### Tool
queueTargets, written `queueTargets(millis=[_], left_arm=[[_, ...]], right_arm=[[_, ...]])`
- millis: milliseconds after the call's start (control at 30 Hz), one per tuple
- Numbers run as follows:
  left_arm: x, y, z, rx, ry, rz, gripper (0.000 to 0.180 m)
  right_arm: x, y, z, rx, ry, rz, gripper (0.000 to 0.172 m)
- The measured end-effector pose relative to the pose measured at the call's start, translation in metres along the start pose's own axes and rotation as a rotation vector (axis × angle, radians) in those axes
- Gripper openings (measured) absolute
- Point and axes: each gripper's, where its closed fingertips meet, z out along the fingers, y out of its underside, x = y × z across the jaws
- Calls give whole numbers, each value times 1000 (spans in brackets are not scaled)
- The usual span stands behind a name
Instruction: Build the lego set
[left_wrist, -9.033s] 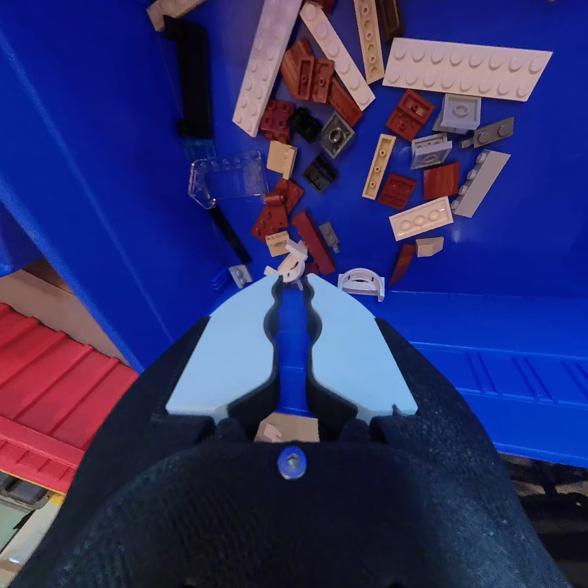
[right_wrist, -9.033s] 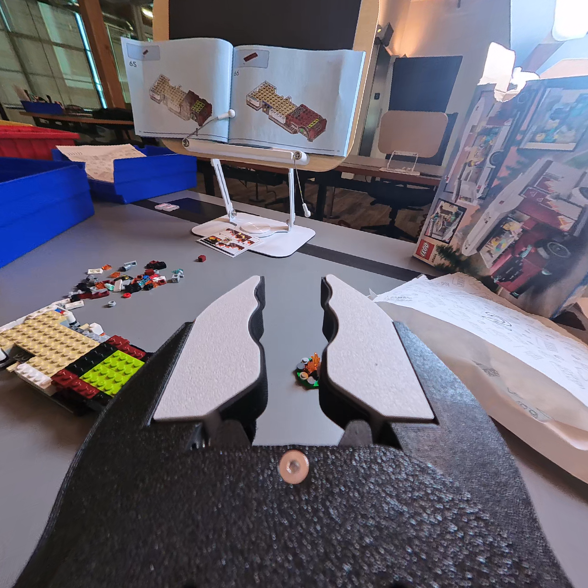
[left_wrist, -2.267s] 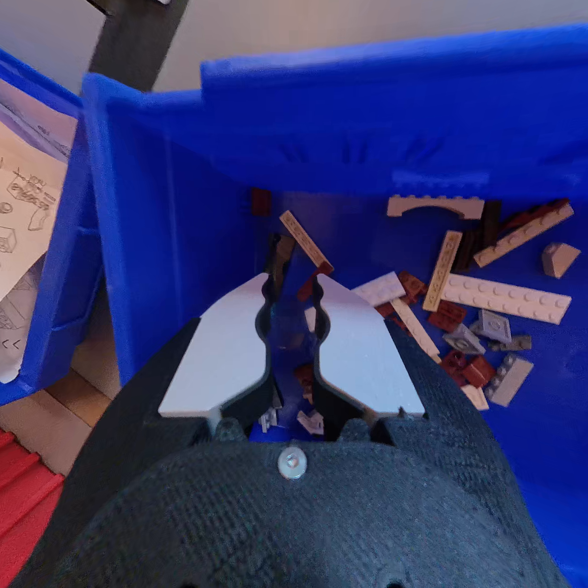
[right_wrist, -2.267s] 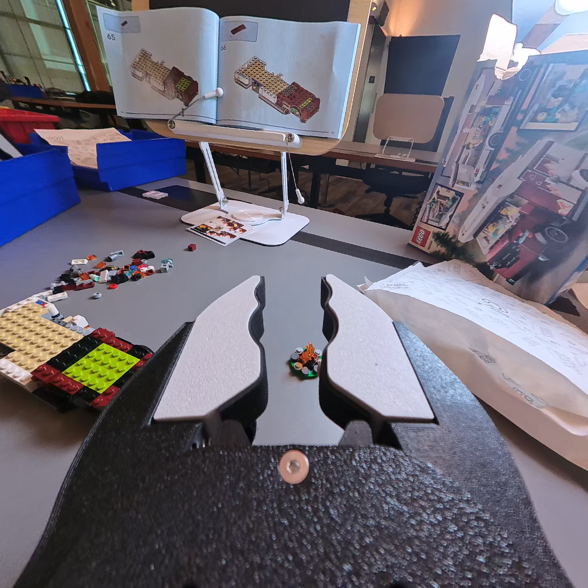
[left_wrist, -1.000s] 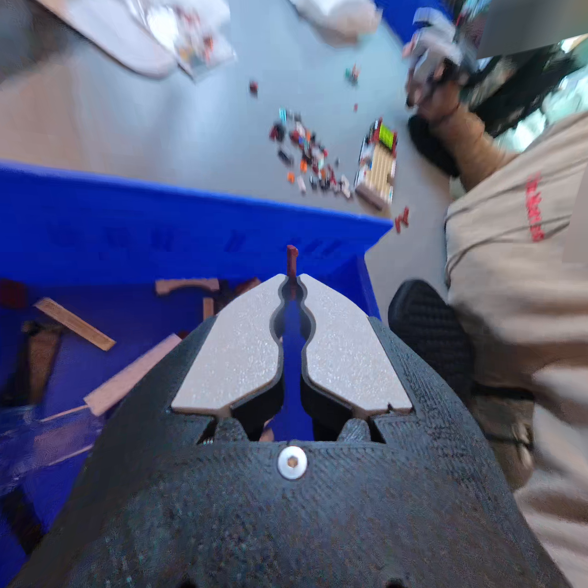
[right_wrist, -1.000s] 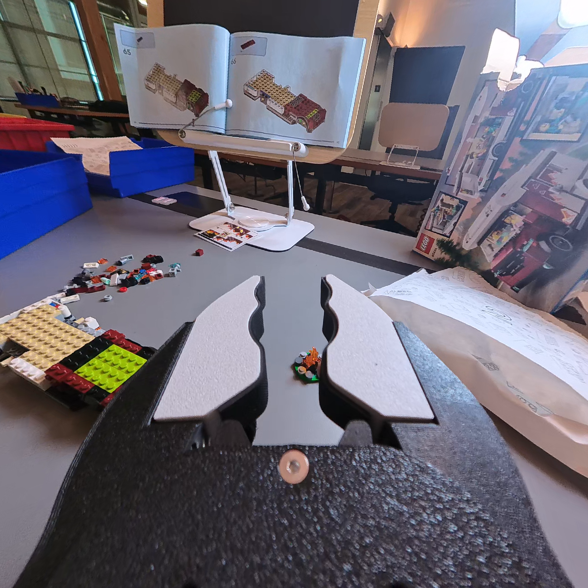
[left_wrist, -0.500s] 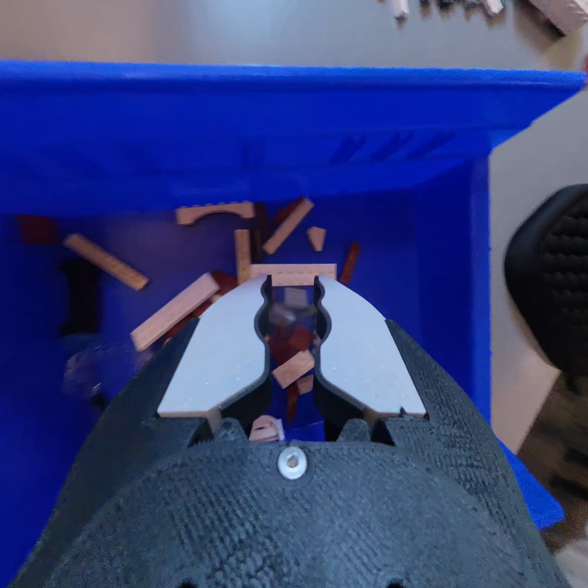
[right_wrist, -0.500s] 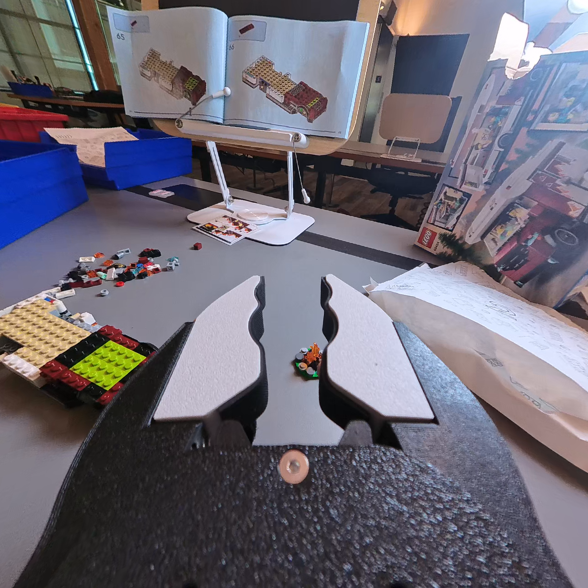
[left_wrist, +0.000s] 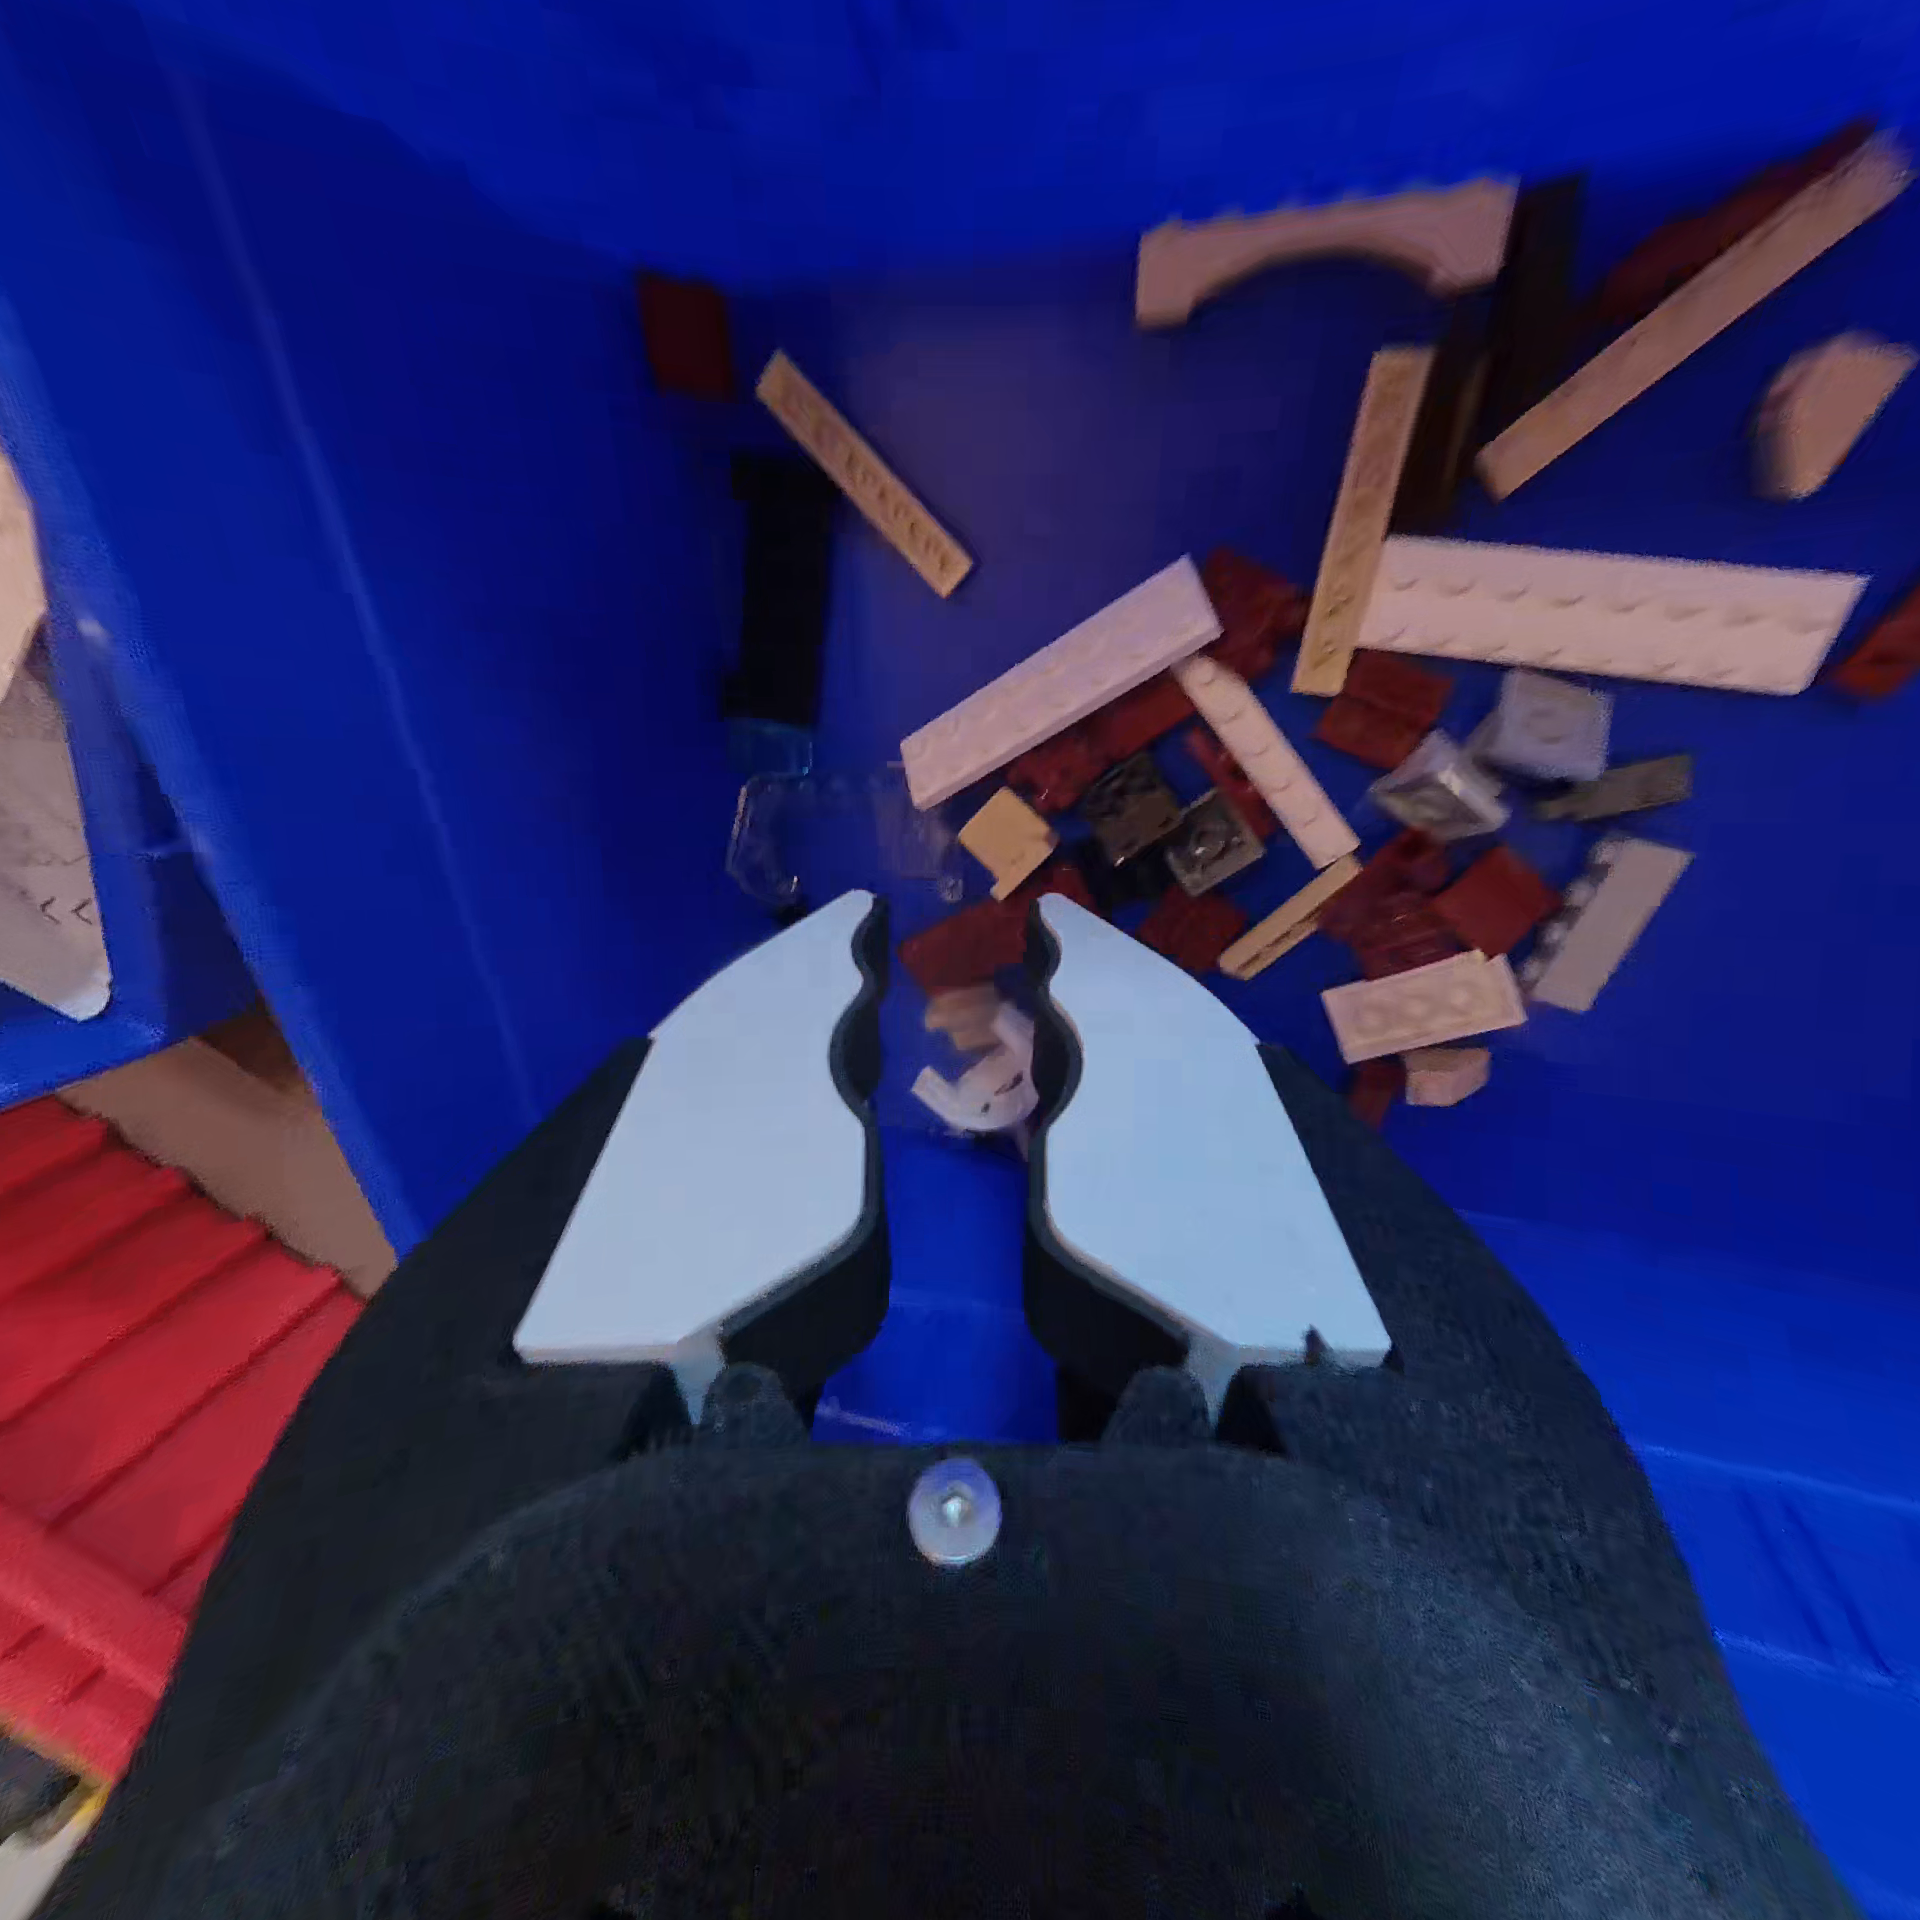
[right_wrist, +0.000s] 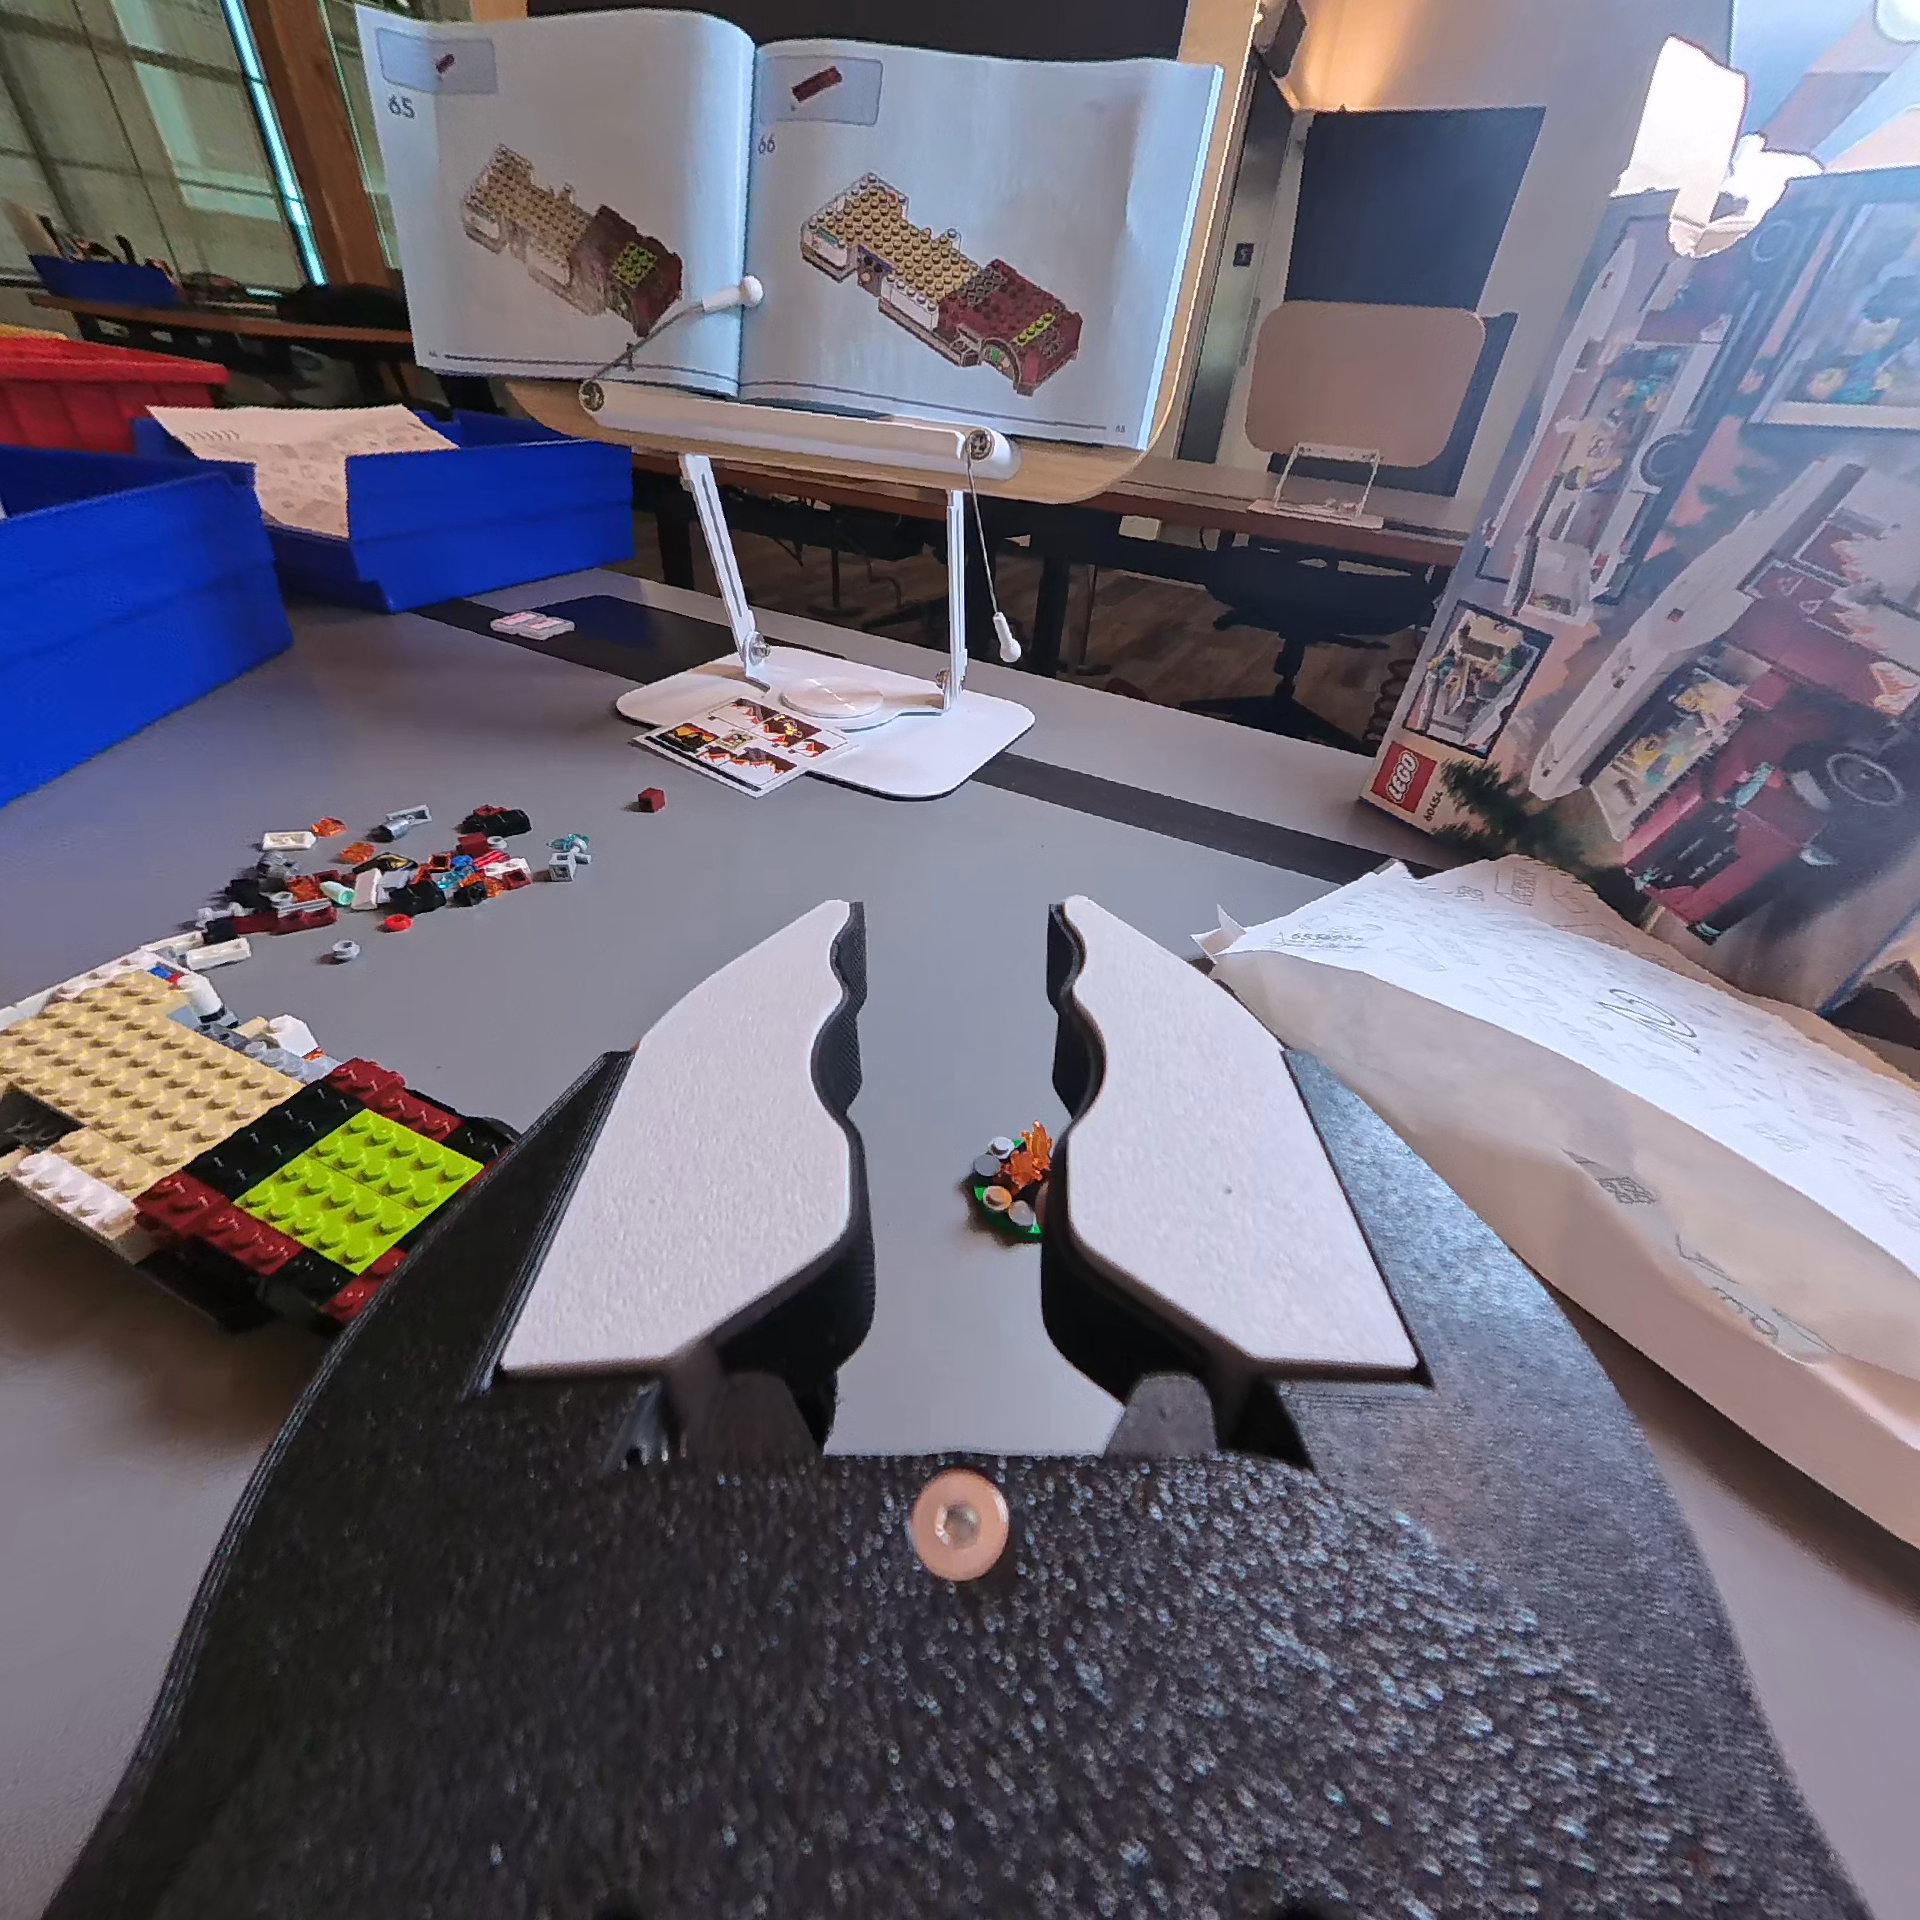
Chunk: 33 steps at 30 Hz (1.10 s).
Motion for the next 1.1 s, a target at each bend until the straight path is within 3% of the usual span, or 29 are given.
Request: queueTargets(millis=[133,200,467,700,867,1100], left_arm=[[0,16,19,-154,50,48,34],[6,18,24,-194,110,63,30],[19,-30,24,34,270,27,14],[-11,-74,-3,325,133,-31,16],[-12,-53,1,231,109,-9,16],[26,-19,1,76,272,22,20]], right_arm=[[1,0,-1,1,3,0,33],[2,0,-1,1,5,0,33],[3,-1,-2,3,8,0,33],[4,0,-2,0,8,2,33],[2,1,-1,-3,4,-1,33],[1,1,-1,-4,-3,0,33]])
